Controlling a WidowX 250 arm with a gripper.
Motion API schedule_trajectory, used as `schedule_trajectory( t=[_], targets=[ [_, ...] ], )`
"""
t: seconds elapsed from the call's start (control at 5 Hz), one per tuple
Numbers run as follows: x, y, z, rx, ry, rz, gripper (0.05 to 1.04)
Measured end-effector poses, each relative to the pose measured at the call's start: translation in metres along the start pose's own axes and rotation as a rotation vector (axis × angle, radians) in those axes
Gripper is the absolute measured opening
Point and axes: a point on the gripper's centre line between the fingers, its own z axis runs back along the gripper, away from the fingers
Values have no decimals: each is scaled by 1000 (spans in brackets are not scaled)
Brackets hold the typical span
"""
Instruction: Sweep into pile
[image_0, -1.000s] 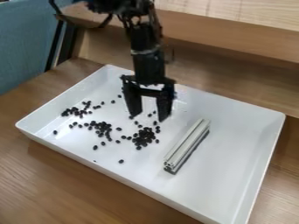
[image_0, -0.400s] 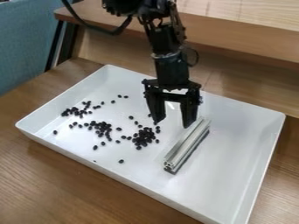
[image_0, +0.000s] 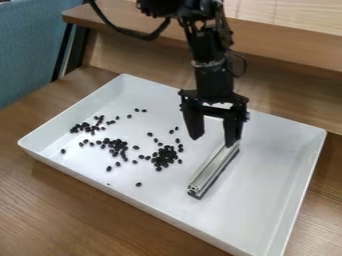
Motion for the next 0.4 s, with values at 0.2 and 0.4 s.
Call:
schedule_trajectory(
  t=[0.2, 0.4],
  targets=[
    [1, -5, -14, 31, 33, -9, 998],
    [3, -8, -22, 76, 50, -18, 998]
  ],
)
